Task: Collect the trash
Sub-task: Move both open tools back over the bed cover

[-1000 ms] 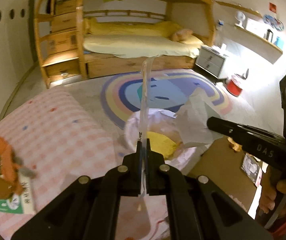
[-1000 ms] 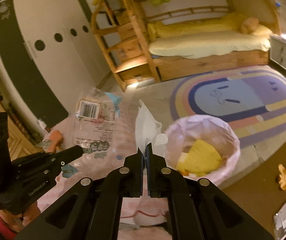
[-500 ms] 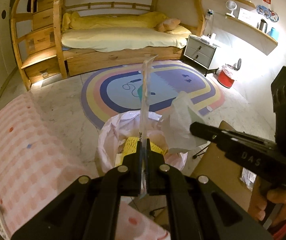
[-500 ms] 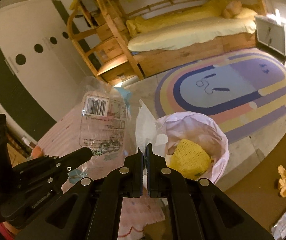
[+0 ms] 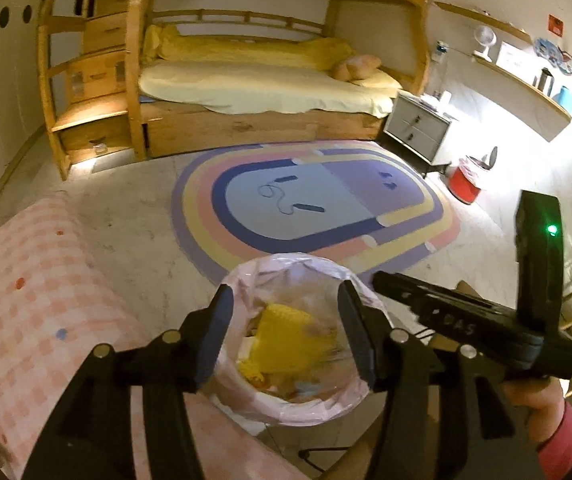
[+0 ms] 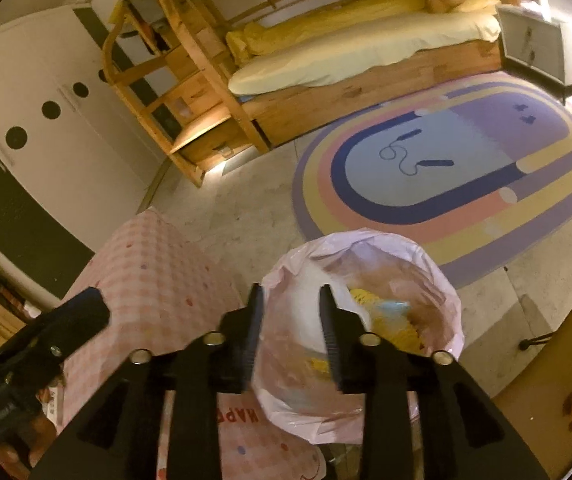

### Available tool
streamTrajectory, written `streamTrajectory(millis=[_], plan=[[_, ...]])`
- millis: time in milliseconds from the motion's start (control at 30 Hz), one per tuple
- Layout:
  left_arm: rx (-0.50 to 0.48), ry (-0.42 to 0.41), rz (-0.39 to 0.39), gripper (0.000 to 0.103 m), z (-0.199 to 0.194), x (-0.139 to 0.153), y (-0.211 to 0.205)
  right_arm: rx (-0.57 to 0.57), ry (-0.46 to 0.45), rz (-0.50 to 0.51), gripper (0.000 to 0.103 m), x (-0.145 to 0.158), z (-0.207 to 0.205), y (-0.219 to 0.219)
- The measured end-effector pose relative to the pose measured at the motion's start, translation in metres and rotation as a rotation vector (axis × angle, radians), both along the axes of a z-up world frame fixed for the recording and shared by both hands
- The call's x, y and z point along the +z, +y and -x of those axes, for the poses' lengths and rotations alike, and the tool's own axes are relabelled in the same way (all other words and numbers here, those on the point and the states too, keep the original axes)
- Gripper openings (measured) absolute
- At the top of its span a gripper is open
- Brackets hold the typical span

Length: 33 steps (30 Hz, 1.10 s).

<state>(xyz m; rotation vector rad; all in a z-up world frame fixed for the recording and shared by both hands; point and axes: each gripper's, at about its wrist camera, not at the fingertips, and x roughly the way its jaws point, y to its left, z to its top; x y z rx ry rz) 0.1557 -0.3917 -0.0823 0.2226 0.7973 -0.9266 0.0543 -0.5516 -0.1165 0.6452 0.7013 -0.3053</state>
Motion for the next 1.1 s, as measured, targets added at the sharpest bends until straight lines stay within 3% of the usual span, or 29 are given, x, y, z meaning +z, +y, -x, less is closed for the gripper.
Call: streamTrajectory(millis=[233,567,767,1100], plan=[[0.079,-0.050,-0.001,0.054,0.004,0.017,0.039,-0.005,-0.028,0.059,0.036,0.033,0.020,0.017],[0.158,-0.113,0.006,0.058,0.032,0.047,0.109,0.091,-0.123,0.148,0.036,0.100,0.056,0.093],[0.214,-0.126,-0.007,0.062,0.049,0.056,0.153,0.198,-0.127,0.177,0.036,0.115,0.054,0.142],[0.378,-0.120,-0.038,0.065,0.059,0.047,0.251,0.386,-0.081,0.205,0.036,0.111,0.018,0.223]])
